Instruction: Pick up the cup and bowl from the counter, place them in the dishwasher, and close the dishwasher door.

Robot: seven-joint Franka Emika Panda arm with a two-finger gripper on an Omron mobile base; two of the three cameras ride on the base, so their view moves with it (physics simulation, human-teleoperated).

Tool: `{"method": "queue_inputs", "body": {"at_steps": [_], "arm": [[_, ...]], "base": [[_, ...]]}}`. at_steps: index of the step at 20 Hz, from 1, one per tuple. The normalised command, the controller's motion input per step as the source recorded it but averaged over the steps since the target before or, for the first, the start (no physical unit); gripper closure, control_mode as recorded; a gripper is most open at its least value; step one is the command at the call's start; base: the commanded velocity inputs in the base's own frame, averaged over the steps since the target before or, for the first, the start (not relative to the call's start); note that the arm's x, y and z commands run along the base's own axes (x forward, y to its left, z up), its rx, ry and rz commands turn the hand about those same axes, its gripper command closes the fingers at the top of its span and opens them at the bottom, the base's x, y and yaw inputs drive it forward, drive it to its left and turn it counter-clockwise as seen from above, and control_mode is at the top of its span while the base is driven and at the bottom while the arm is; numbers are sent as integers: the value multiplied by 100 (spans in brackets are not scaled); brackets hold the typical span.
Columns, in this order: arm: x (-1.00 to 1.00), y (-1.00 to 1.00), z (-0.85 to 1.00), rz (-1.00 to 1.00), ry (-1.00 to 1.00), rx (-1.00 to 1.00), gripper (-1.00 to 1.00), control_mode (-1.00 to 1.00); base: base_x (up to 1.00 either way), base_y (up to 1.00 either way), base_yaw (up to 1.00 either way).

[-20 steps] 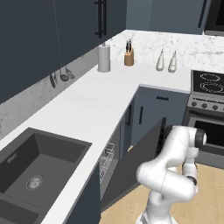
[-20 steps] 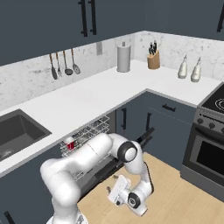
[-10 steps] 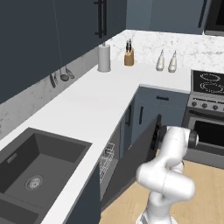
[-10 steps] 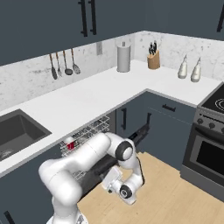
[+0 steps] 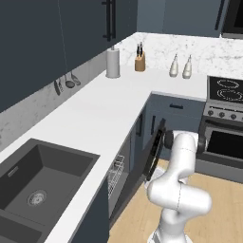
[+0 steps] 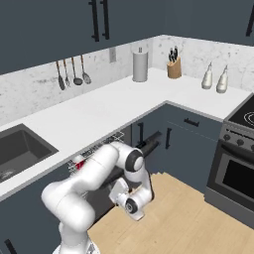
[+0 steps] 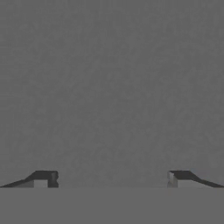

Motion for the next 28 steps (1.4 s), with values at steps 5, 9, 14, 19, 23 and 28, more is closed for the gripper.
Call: {"method": "queue_inputs", "body": {"at_steps": [5,9,14,19,23,28], "arm": [[87,100,0,-18,3,-12,-100,-100],[90,100,-1,-20,3,-13,-100,-100],[100,100,-25,-27,8,-8,-100,-100],[100,100,-50,-28,16,-3,-100,-100],[100,100,-46,-25,17,-1,-100,-100],[87,92,-15,-20,15,0,-100,-100]], "base": [[0,0,0],[0,0,0],[0,0,0],[0,0,0],[0,0,0],[0,0,0]]}}
